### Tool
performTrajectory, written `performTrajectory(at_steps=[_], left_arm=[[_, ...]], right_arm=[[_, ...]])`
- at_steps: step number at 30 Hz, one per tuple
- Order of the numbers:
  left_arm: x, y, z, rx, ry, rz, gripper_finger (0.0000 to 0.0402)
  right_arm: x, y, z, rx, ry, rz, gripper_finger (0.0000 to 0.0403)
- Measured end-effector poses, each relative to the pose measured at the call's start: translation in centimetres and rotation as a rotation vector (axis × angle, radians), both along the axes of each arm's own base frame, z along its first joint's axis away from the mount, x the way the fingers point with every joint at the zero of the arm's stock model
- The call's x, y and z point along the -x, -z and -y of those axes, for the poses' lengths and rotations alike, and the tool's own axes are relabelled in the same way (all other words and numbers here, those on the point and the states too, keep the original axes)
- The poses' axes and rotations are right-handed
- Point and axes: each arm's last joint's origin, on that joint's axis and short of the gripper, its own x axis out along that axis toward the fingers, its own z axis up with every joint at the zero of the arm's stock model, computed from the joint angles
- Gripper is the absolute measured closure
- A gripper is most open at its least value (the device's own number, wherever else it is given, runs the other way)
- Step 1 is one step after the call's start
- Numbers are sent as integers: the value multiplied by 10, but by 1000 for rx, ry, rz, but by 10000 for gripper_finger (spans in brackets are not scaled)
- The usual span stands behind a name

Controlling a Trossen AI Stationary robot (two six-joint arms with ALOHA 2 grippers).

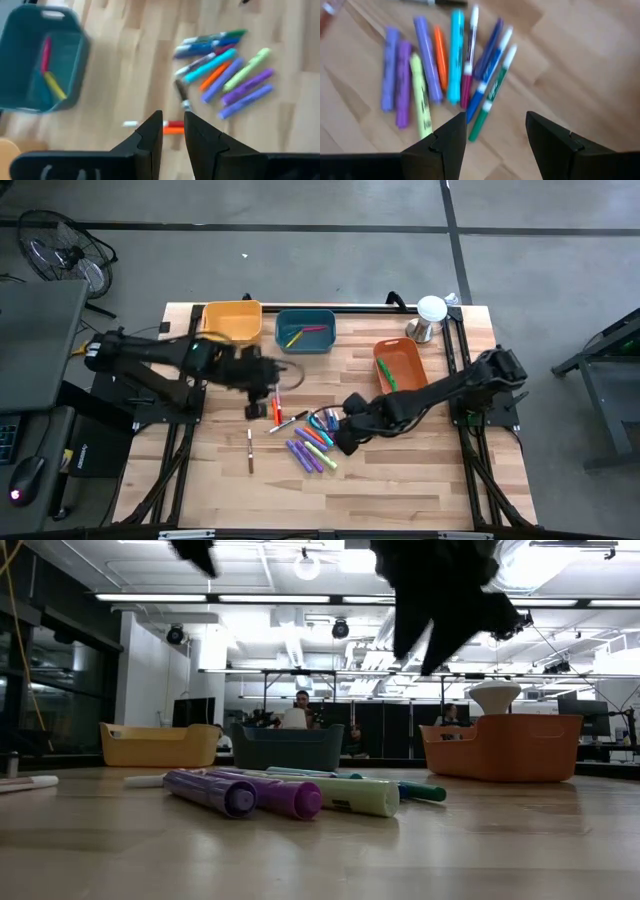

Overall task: Pick & Place Markers
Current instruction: Put the green marker pen into the yellow bin

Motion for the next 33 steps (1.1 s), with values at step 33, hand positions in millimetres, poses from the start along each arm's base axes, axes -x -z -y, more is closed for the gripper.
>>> performTrajectory(at_steps=[33], left_arm=[[96,21,31,46,-9,328,325]], right_arm=[[-35,82,13,-141,75,-189,210]])
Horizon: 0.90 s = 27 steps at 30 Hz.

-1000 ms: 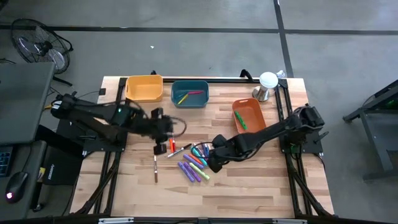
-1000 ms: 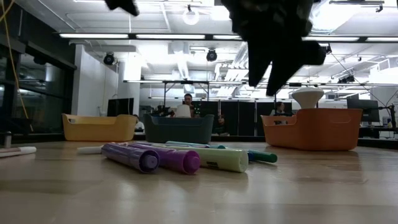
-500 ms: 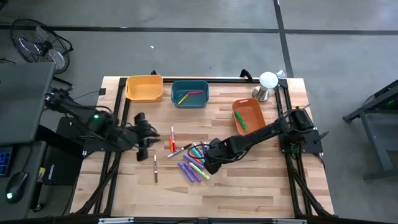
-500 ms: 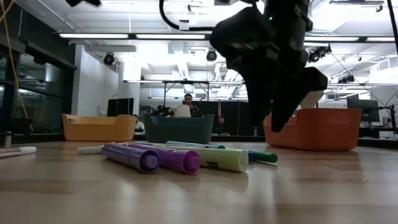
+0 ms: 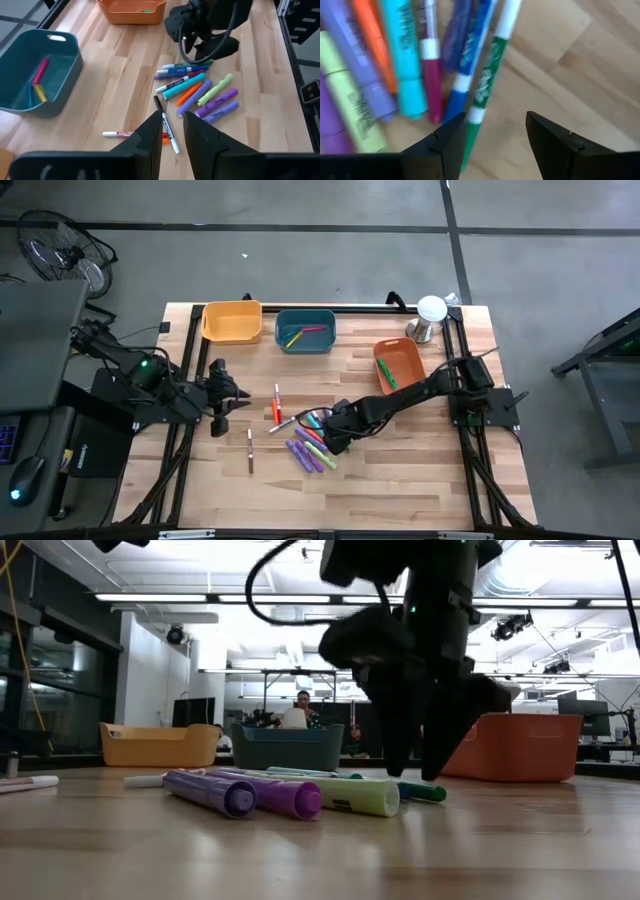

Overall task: Pick & Place Markers
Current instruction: Put the green marker pen into the yellow bin

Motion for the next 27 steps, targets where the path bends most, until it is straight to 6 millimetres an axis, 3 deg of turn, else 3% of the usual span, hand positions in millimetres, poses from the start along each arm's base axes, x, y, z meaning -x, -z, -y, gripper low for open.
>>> performTrajectory(at_steps=[21,27], left_arm=[[0,0,0,-6,24,-7,325],[0,0,0,-6,24,-7,325]], right_arm=[[-3,27,-2,5,-28,-75,212],[-3,28,3,-2,-26,-87,251]])
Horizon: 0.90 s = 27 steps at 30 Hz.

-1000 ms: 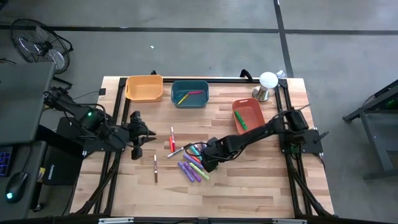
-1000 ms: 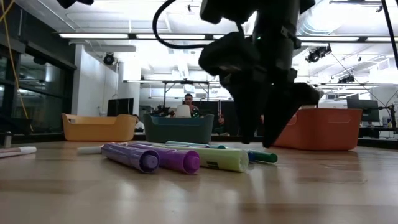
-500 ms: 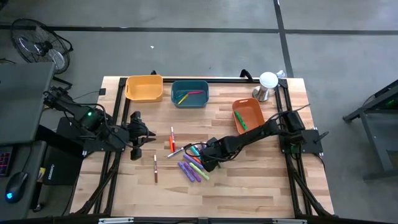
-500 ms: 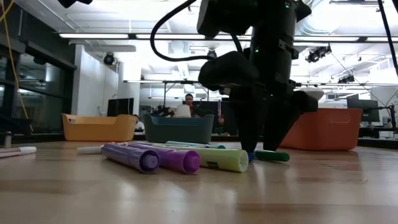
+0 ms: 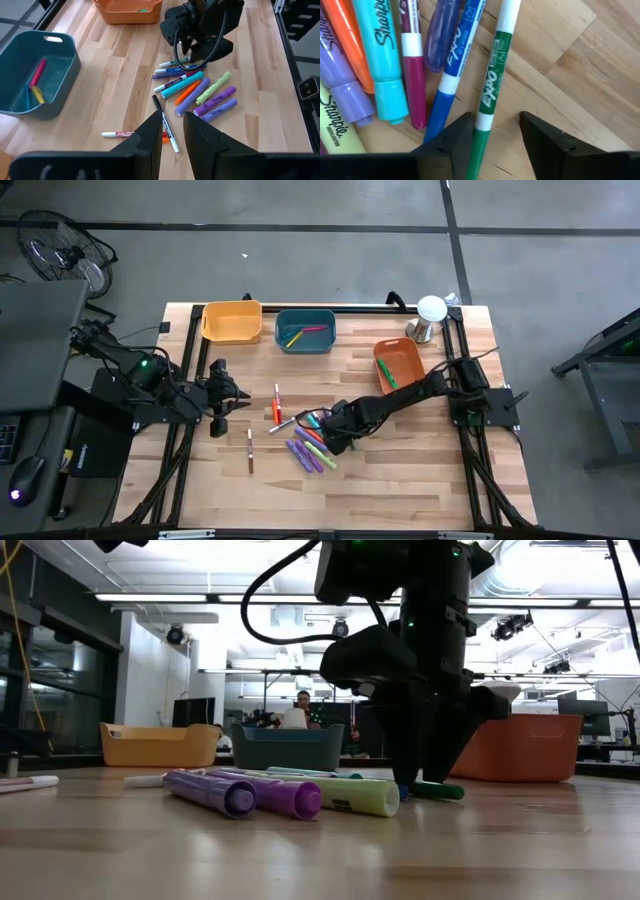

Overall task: Pick & Place Markers
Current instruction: Put the green marker pen into the yellow bin

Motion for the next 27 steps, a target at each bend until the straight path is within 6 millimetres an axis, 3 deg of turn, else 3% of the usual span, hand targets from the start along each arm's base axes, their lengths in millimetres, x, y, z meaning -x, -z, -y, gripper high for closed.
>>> performTrajectory(at_steps=[13,20,27], left_arm=[[0,-1,0,7,-2,9,325],[-1,-1,1,18,-6,18,325],[-2,-2,1,26,-5,21,325]], right_arm=[[1,1,5,-18,-27,-23,380],[2,-1,5,-19,-28,-23,380],[4,-20,6,17,-22,39,380]])
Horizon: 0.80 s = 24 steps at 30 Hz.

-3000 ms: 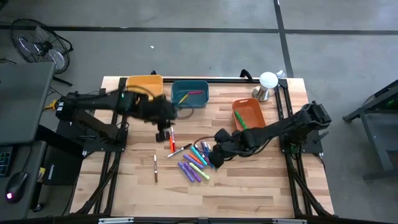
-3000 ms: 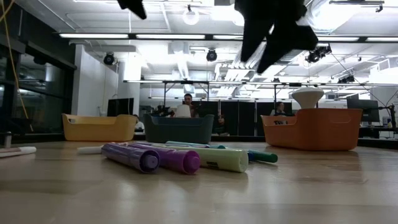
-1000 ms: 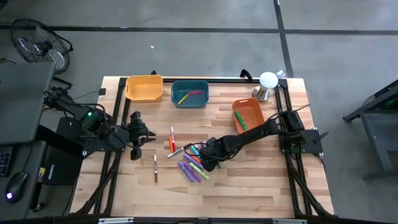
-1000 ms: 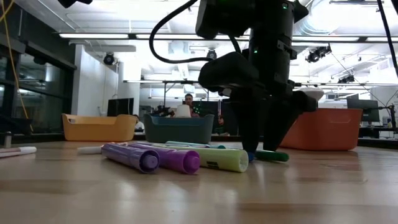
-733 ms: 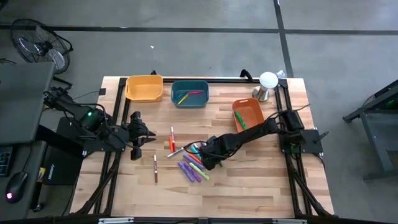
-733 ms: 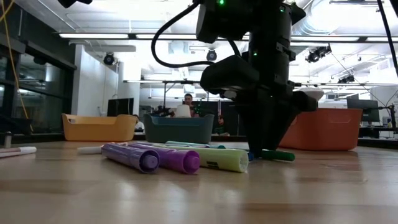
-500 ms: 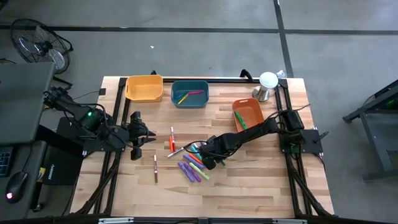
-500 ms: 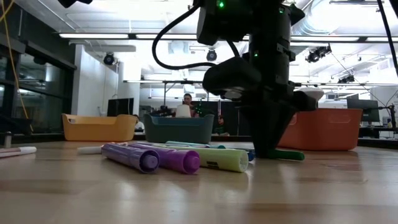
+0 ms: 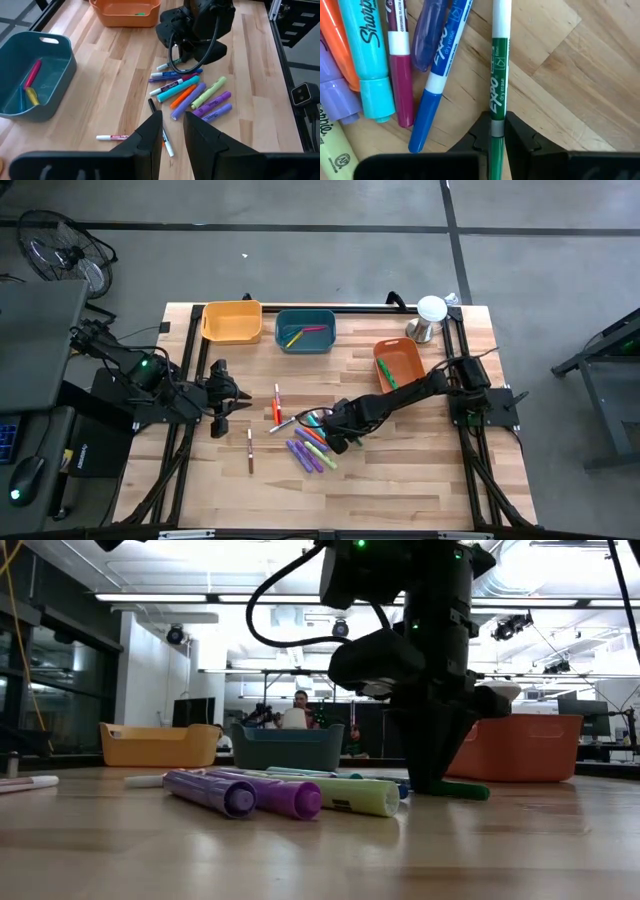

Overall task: Pick & Place Markers
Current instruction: Put the green marker pen into the yellow bin

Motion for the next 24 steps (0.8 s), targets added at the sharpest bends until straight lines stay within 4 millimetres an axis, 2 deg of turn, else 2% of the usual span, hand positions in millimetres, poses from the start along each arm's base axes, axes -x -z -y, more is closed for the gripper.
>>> performTrajectory(at_steps=[7,14,24], left_arm=[[0,0,0,9,-4,3,325],[-9,3,5,-2,-11,-3,325],[-40,2,22,-79,14,107,325]], right_arm=[[3,-27,4,64,17,89,380],[8,-53,5,119,28,181,380],[24,-112,9,269,22,420,380]])
